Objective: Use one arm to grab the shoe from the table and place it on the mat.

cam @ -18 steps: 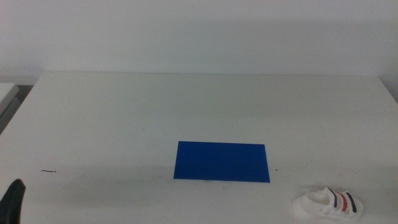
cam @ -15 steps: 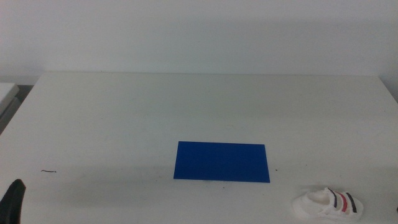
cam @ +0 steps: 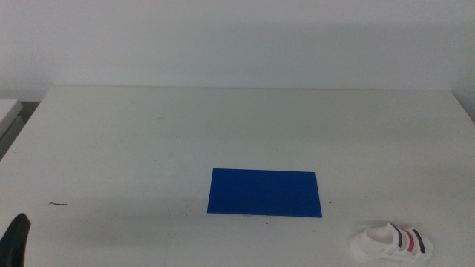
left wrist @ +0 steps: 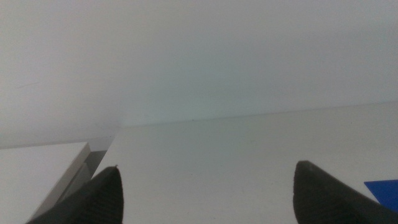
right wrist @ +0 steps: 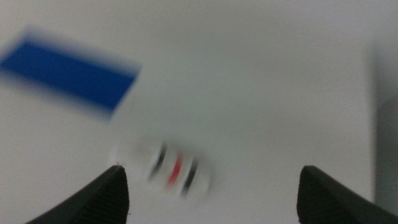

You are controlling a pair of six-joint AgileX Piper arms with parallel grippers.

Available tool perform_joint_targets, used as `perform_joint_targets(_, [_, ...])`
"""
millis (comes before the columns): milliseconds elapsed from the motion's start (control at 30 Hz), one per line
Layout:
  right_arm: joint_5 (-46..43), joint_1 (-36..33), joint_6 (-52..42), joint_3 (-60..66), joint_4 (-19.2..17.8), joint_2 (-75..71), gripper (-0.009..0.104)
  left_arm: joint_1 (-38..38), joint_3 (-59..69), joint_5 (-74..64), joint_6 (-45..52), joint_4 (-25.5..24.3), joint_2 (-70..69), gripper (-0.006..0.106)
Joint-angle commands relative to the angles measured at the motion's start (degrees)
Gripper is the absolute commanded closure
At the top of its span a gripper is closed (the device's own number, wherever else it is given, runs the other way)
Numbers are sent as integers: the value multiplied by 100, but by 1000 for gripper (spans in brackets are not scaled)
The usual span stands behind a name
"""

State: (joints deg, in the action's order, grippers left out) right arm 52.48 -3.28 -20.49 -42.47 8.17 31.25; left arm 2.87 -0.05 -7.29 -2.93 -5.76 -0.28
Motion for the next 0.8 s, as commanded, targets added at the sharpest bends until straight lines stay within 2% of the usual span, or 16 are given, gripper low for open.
perform_joint_targets(0, [1054, 23, -686, -536, 109, 839, 2, 0, 5, 63, -18, 23, 28, 7])
perform_joint_targets(100, [1748, 23, -1814, -1105, 583, 1862, 2, 0, 5, 63, -18, 23, 28, 7])
perform_joint_targets(167, [1748, -18, -2281, -1368, 621, 2370, 2, 0, 5, 63, -18, 23, 28, 7])
perform_joint_targets(267, [1748, -316, -2551, -1468, 284, 3051, 2, 0, 5, 63, -18, 23, 28, 7])
perform_joint_targets(400, [1748, -950, -2263, -1468, -214, 3790, 2, 0, 5, 63, -18, 23, 28, 7])
perform_joint_targets(567, [1448, -1522, -2299, -1468, -374, 4489, 2, 0, 5, 63, -18, 23, 28, 7])
perform_joint_targets(667, [1224, -1688, -2335, -1456, -476, 4758, 2, 0, 5, 63, -18, 23, 28, 7])
perform_joint_targets(767, [630, -1700, -2665, -1228, -661, 4917, 2, 0, 5, 63, -18, 23, 28, 7])
